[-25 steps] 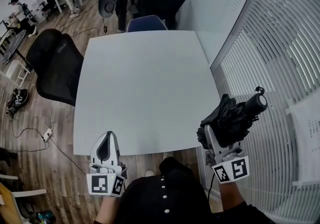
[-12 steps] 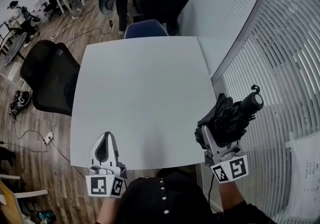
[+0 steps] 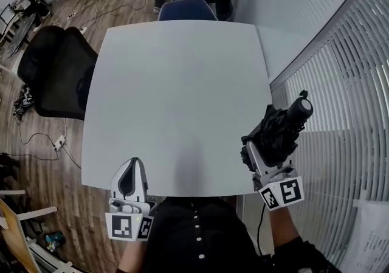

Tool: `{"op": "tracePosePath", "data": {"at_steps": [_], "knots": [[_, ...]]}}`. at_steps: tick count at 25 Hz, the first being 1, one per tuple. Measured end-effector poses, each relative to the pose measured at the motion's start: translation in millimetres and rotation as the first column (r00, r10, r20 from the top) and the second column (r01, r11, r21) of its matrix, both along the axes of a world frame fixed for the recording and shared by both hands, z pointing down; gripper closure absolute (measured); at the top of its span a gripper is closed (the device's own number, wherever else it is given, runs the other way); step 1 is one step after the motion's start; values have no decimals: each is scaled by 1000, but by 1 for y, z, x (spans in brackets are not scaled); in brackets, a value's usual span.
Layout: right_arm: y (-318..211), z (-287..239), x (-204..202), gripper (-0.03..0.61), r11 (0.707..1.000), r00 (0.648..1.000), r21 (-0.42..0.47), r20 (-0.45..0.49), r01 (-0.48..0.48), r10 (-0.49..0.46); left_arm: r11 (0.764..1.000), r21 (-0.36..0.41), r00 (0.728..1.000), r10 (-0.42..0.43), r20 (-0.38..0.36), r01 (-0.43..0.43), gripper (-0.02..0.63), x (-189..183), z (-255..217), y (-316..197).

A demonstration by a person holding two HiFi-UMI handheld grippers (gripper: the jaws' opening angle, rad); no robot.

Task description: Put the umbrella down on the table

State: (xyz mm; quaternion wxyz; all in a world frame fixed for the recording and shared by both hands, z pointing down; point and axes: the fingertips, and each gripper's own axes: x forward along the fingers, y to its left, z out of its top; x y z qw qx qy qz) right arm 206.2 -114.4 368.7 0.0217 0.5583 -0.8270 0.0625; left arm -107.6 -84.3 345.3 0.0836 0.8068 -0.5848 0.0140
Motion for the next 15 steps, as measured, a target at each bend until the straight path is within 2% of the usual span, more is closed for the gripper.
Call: {"op": "tracePosePath", "data": {"at_steps": [6, 10, 15], "knots": [[-34, 47, -30, 273, 992, 993, -93, -75, 82, -89, 998, -60, 1000, -11, 3, 11, 600, -19, 21, -6], [-45, 71, -36, 275, 980, 984, -156, -110, 121, -139, 995, -95, 1000, -11, 2, 11, 600, -17, 28, -5], [-60, 115, -51, 276, 954, 963, -254, -172, 159, -206, 990, -142, 1000, 0, 11, 1, 600, -23, 44, -5]]}}
